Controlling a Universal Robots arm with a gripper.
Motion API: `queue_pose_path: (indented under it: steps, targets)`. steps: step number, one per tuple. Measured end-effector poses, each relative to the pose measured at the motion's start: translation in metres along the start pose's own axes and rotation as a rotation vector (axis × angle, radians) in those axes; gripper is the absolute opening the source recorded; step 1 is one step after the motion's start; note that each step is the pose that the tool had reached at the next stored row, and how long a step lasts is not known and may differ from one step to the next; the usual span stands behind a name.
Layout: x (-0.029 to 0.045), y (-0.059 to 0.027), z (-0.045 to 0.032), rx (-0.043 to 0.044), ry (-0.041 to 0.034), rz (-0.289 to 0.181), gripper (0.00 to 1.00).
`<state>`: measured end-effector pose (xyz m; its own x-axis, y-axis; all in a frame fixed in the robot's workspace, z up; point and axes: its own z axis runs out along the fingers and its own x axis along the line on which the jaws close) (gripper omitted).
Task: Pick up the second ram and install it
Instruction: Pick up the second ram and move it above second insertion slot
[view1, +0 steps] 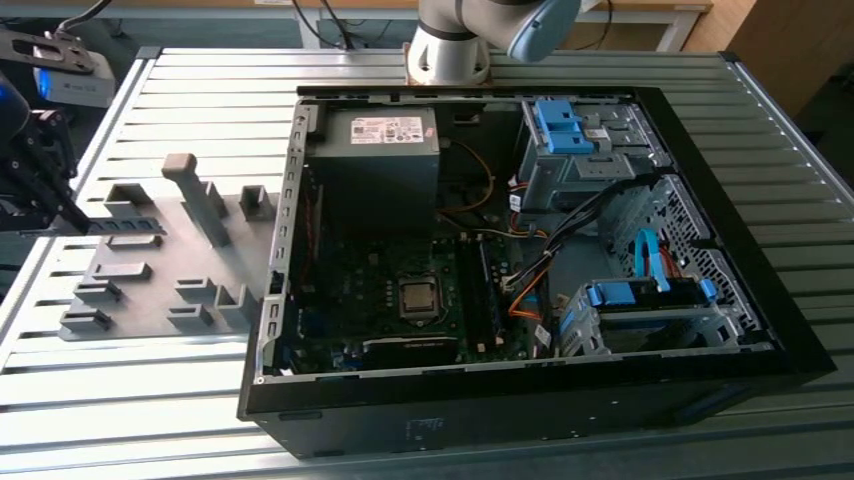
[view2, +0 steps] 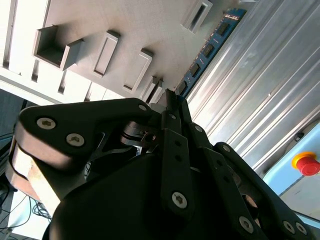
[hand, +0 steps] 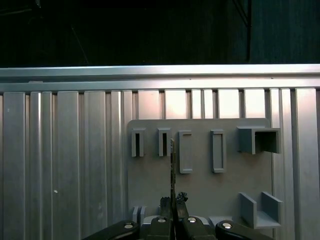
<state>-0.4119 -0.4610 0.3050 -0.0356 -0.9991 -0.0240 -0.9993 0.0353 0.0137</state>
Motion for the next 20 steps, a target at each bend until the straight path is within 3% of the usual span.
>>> queue_pose_path:
  steps: [20]
  targets:
    - [-0.0002, 0.0001, -0.0076, 0.0, 0.0, 0.0, 0.14]
